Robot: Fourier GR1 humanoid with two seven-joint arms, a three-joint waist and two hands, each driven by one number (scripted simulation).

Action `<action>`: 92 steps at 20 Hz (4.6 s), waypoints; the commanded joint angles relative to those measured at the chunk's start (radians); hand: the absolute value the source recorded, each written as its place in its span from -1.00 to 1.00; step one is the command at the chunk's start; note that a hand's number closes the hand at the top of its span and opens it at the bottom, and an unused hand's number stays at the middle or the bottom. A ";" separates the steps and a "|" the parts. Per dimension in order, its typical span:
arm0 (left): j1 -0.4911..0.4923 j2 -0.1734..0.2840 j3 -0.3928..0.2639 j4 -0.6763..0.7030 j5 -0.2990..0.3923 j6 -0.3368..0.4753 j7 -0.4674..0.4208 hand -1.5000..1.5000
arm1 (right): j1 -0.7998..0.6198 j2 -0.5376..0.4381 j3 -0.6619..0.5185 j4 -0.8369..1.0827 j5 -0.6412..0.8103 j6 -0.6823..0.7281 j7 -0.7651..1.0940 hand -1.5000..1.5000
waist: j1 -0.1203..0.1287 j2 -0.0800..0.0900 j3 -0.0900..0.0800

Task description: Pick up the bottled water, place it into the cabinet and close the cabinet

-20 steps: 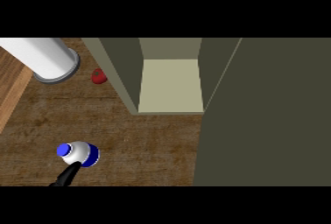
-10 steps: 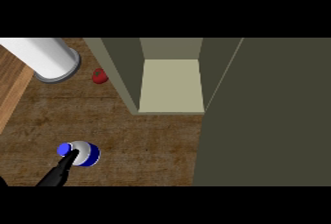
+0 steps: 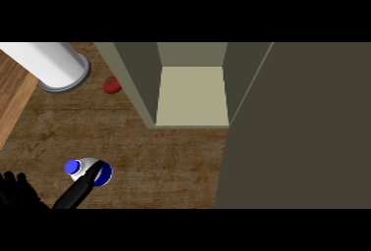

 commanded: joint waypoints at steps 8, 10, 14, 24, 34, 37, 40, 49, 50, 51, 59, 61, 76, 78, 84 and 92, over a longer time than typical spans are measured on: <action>-0.099 -0.007 0.091 0.326 0.357 -0.110 -0.365 -1.00 | -0.017 -0.030 0.062 -0.114 0.135 -0.061 0.089 -1.00 | -0.006 0.000 -0.001; -0.094 -0.007 0.098 0.332 0.393 -0.145 -0.403 -1.00 | -0.040 -0.044 0.028 -0.116 0.105 -0.049 0.102 -1.00 | -0.001 0.002 0.001; -0.086 -0.007 0.088 0.413 0.504 -0.156 -0.540 -1.00 | -0.018 -0.072 0.013 -0.153 0.081 -0.061 0.094 -1.00 | -0.001 0.001 0.001; -0.270 -0.007 0.172 0.700 0.656 -0.185 -0.706 -1.00 | -0.027 -0.121 0.039 -0.145 0.089 -0.087 0.080 -1.00 | -0.007 0.004 0.001; -0.246 -0.007 0.121 0.880 0.911 -0.255 -0.996 -1.00 | -0.075 -0.073 0.144 -0.110 0.175 -0.147 0.138 -1.00 | -0.003 0.002 0.001; -0.275 -0.007 0.114 1.005 0.974 -0.359 -1.090 -1.00 | -0.020 -0.122 0.115 -0.125 0.113 -0.130 0.054 -1.00 | -0.009 0.002 0.001; -0.267 -0.007 0.097 0.919 0.961 -0.336 -1.074 -1.00 | -0.102 -0.075 0.101 -0.113 0.145 -0.156 0.145 -1.00 | -0.002 0.002 0.001; -0.354 -0.006 0.172 1.068 1.012 -0.516 -1.151 1.00 | -0.092 -0.111 0.075 -0.127 0.094 -0.152 0.134 -1.00 | -0.004 0.003 0.001; -0.314 -0.006 0.141 1.043 1.020 -0.509 -1.165 1.00 | -0.070 -0.126 0.129 -0.161 0.163 -0.168 0.152 -1.00 | -0.007 0.000 0.001; -0.374 -0.006 0.115 1.105 1.072 -0.508 -1.183 1.00 | -0.034 -0.111 0.133 -0.084 0.122 -0.171 0.042 -1.00 | -0.008 0.002 0.002; -0.405 0.050 0.192 1.094 1.049 -0.633 -1.148 1.00 | -0.097 -0.137 0.043 -0.050 0.049 -0.146 0.063 -1.00 | -0.001 0.004 0.002; -0.377 0.016 0.109 1.090 0.988 -0.652 -1.153 1.00 | -0.074 -0.127 0.148 -0.055 0.138 -0.177 0.051 -1.00 | -0.007 0.001 0.001; -0.332 0.204 -0.222 0.849 0.748 -0.865 -0.853 1.00 | -0.036 -0.155 0.149 -0.071 0.117 -0.190 0.019 -1.00 | -0.002 0.000 0.003; -0.318 0.144 -0.248 0.805 0.732 -0.825 -0.849 1.00 | -0.129 -0.148 0.037 -0.095 0.047 -0.169 0.131 -1.00 | 0.004 0.002 0.002; -0.334 0.197 -0.236 0.619 0.759 -0.800 -0.659 1.00 | -0.060 -0.182 0.084 -0.128 0.069 -0.170 0.072 -1.00 | -0.004 0.001 0.003; -0.416 0.133 -0.259 0.497 0.643 -0.605 -0.556 1.00 | -0.033 -0.193 0.127 -0.119 0.098 -0.183 0.032 -1.00 | -0.009 0.001 0.003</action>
